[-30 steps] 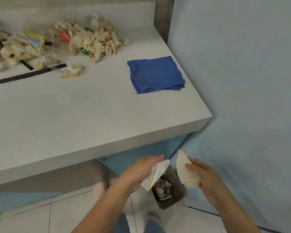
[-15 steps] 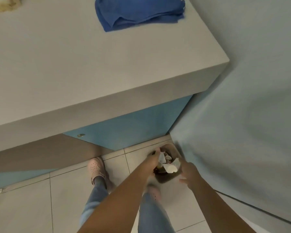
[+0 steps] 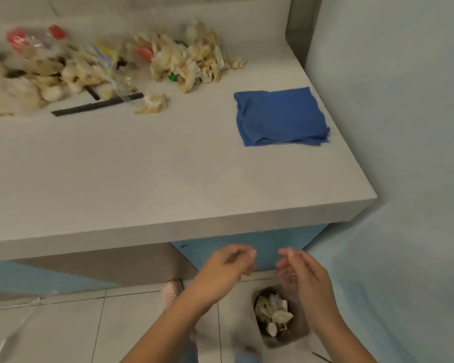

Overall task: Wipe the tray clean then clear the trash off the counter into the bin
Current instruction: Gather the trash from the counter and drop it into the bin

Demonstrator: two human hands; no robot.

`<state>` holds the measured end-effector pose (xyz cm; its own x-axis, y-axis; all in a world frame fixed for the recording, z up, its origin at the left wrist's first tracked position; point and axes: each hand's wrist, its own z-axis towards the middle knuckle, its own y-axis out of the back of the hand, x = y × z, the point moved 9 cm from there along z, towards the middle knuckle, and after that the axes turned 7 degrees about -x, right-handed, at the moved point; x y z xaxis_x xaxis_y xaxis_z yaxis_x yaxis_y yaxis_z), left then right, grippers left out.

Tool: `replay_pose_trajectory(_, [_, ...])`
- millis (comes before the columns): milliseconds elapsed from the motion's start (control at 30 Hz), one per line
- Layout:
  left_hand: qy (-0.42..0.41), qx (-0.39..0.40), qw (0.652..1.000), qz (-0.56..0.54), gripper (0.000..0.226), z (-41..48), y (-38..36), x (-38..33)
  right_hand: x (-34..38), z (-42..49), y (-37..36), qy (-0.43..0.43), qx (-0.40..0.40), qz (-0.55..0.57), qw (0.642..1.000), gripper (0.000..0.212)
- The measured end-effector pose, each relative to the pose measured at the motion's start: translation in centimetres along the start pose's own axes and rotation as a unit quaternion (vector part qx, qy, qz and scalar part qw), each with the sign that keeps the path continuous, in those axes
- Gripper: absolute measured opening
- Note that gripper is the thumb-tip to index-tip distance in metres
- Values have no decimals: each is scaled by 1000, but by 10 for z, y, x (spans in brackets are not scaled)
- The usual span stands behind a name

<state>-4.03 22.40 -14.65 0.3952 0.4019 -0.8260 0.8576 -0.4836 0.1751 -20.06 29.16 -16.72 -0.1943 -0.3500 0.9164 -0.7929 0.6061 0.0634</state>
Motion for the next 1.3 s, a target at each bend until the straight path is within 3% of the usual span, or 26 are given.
replay_pose_trajectory(67, [-32, -20, 998, -55, 20, -20, 37, -39, 53, -8, -33, 43, 49, 40, 997, 21])
replay_pose_trajectory(200, [-77, -135, 974, -162, 18, -43, 125, -92, 139, -20, -117, 111, 146, 49, 982, 18])
replay_pose_trajectory(400, [-110, -232, 942, -218, 19, -51, 258, -124, 215, -27, -250, 150, 206, -5, 967, 14])
replay_pose_trajectory(900, [-111, -293, 935, -167, 17, 17, 600, -125, 269, -2, -539, 150, 203, -49, 966, 11])
replay_pose_trajectory(1067, [-127, -361, 910, -163, 14, 63, 703, -141, 283, 21, -611, 187, 198, -121, 954, 6])
replay_pose_trajectory(1167, [-151, -426, 885, -111, 14, 93, 765, -157, 292, 43, -656, 291, 170, -242, 910, 24])
replay_pose_trajectory(1300, [-170, -483, 858, 41, 21, 137, 823, -193, 276, 72, -705, 397, 160, -514, 743, 85])
